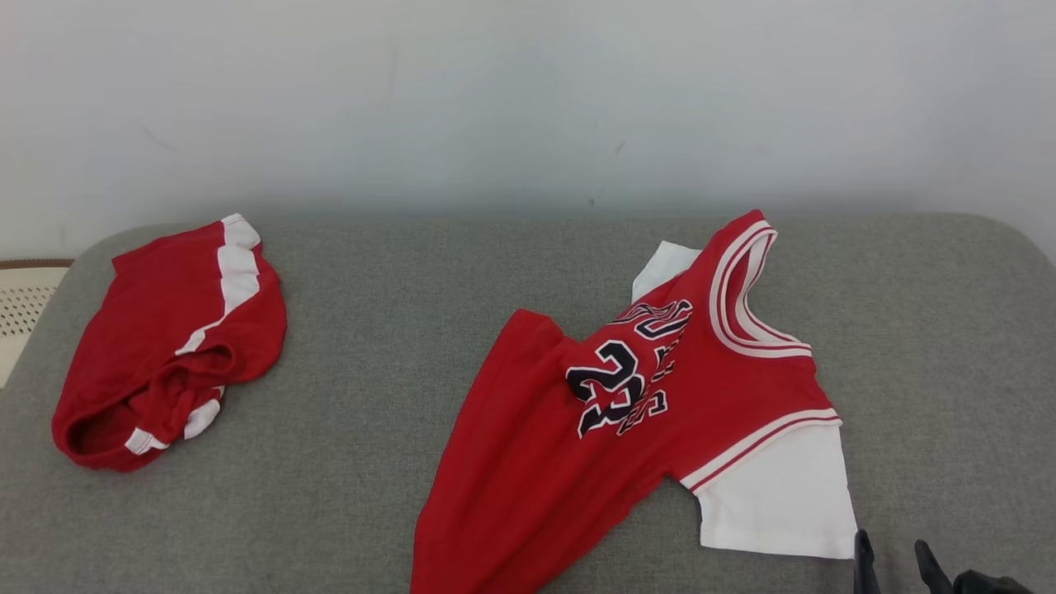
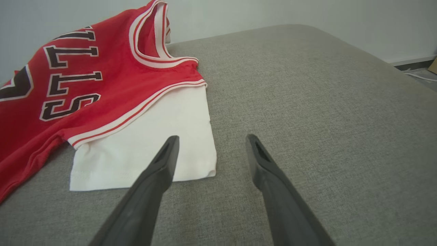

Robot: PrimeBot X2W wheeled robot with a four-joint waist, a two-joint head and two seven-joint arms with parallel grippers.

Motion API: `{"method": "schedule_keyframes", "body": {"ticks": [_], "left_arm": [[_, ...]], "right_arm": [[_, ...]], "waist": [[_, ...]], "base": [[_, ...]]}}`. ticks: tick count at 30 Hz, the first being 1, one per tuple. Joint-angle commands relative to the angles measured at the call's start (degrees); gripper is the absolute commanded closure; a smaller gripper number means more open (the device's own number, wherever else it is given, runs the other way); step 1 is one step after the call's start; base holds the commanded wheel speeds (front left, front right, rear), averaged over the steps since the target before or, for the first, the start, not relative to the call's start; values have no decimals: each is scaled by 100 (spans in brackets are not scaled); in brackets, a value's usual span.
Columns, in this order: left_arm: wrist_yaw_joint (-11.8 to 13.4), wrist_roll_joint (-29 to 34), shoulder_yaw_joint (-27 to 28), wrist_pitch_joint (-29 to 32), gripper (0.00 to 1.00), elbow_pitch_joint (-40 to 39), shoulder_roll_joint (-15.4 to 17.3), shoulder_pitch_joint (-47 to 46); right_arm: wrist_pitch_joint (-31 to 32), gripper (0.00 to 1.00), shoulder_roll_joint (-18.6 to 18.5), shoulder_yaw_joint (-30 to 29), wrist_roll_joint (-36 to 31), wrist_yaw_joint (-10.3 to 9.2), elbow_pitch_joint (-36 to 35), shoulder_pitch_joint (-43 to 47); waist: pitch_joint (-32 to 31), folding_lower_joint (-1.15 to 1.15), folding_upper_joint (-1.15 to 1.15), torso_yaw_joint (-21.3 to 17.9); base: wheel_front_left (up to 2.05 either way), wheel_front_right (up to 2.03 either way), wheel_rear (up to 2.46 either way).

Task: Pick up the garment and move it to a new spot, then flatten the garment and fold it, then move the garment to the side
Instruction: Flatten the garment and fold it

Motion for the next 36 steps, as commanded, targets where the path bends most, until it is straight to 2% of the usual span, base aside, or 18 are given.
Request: {"method": "schedule_keyframes", "body": {"ticks": [1,16,24,25,26,27,28,33,36], "left_arm": [[7,-59,-5,-11,0,36,8,19],[175,-468,-365,-55,0,827,6,-409],[154,-651,-566,-54,0,1039,7,-596],[140,-673,-594,-54,18,1052,6,-615],[140,-697,-621,-55,55,1059,6,-641],[134,-713,-637,-55,70,1053,6,-665],[132,-715,-651,-55,100,1051,6,-676],[154,-610,-653,-56,100,921,6,-628],[181,-518,-538,-57,100,711,42,-481]], "right_arm": [[13,0,-41,12,15,2,5,-55],[-52,0,-173,146,131,2,1246,-841],[-27,0,-153,148,39,2,2001,-1150],[-61,0,-147,162,38,2,2081,-1196],[-70,26,-138,163,75,2,2177,-1246],[-39,85,-134,196,83,2,2302,-1278],[-69,100,-129,218,106,2,2385,-1315],[-273,100,-128,254,149,2,2668,-1432],[-460,100,-78,196,583,2,2540,-1400]], "waist": [[21,0,0,-4],[264,0,0,35],[256,0,0,21],[254,0,0,22],[253,0,0,22],[251,0,0,23],[247,0,0,25],[175,0,0,54],[109,0,0,57]], "base": [[0,0,0],[0,0,0],[0,0,0],[0,0,0],[0,0,0],[0,0,0],[0,0,0],[0,0,0],[0,0,0]]}}
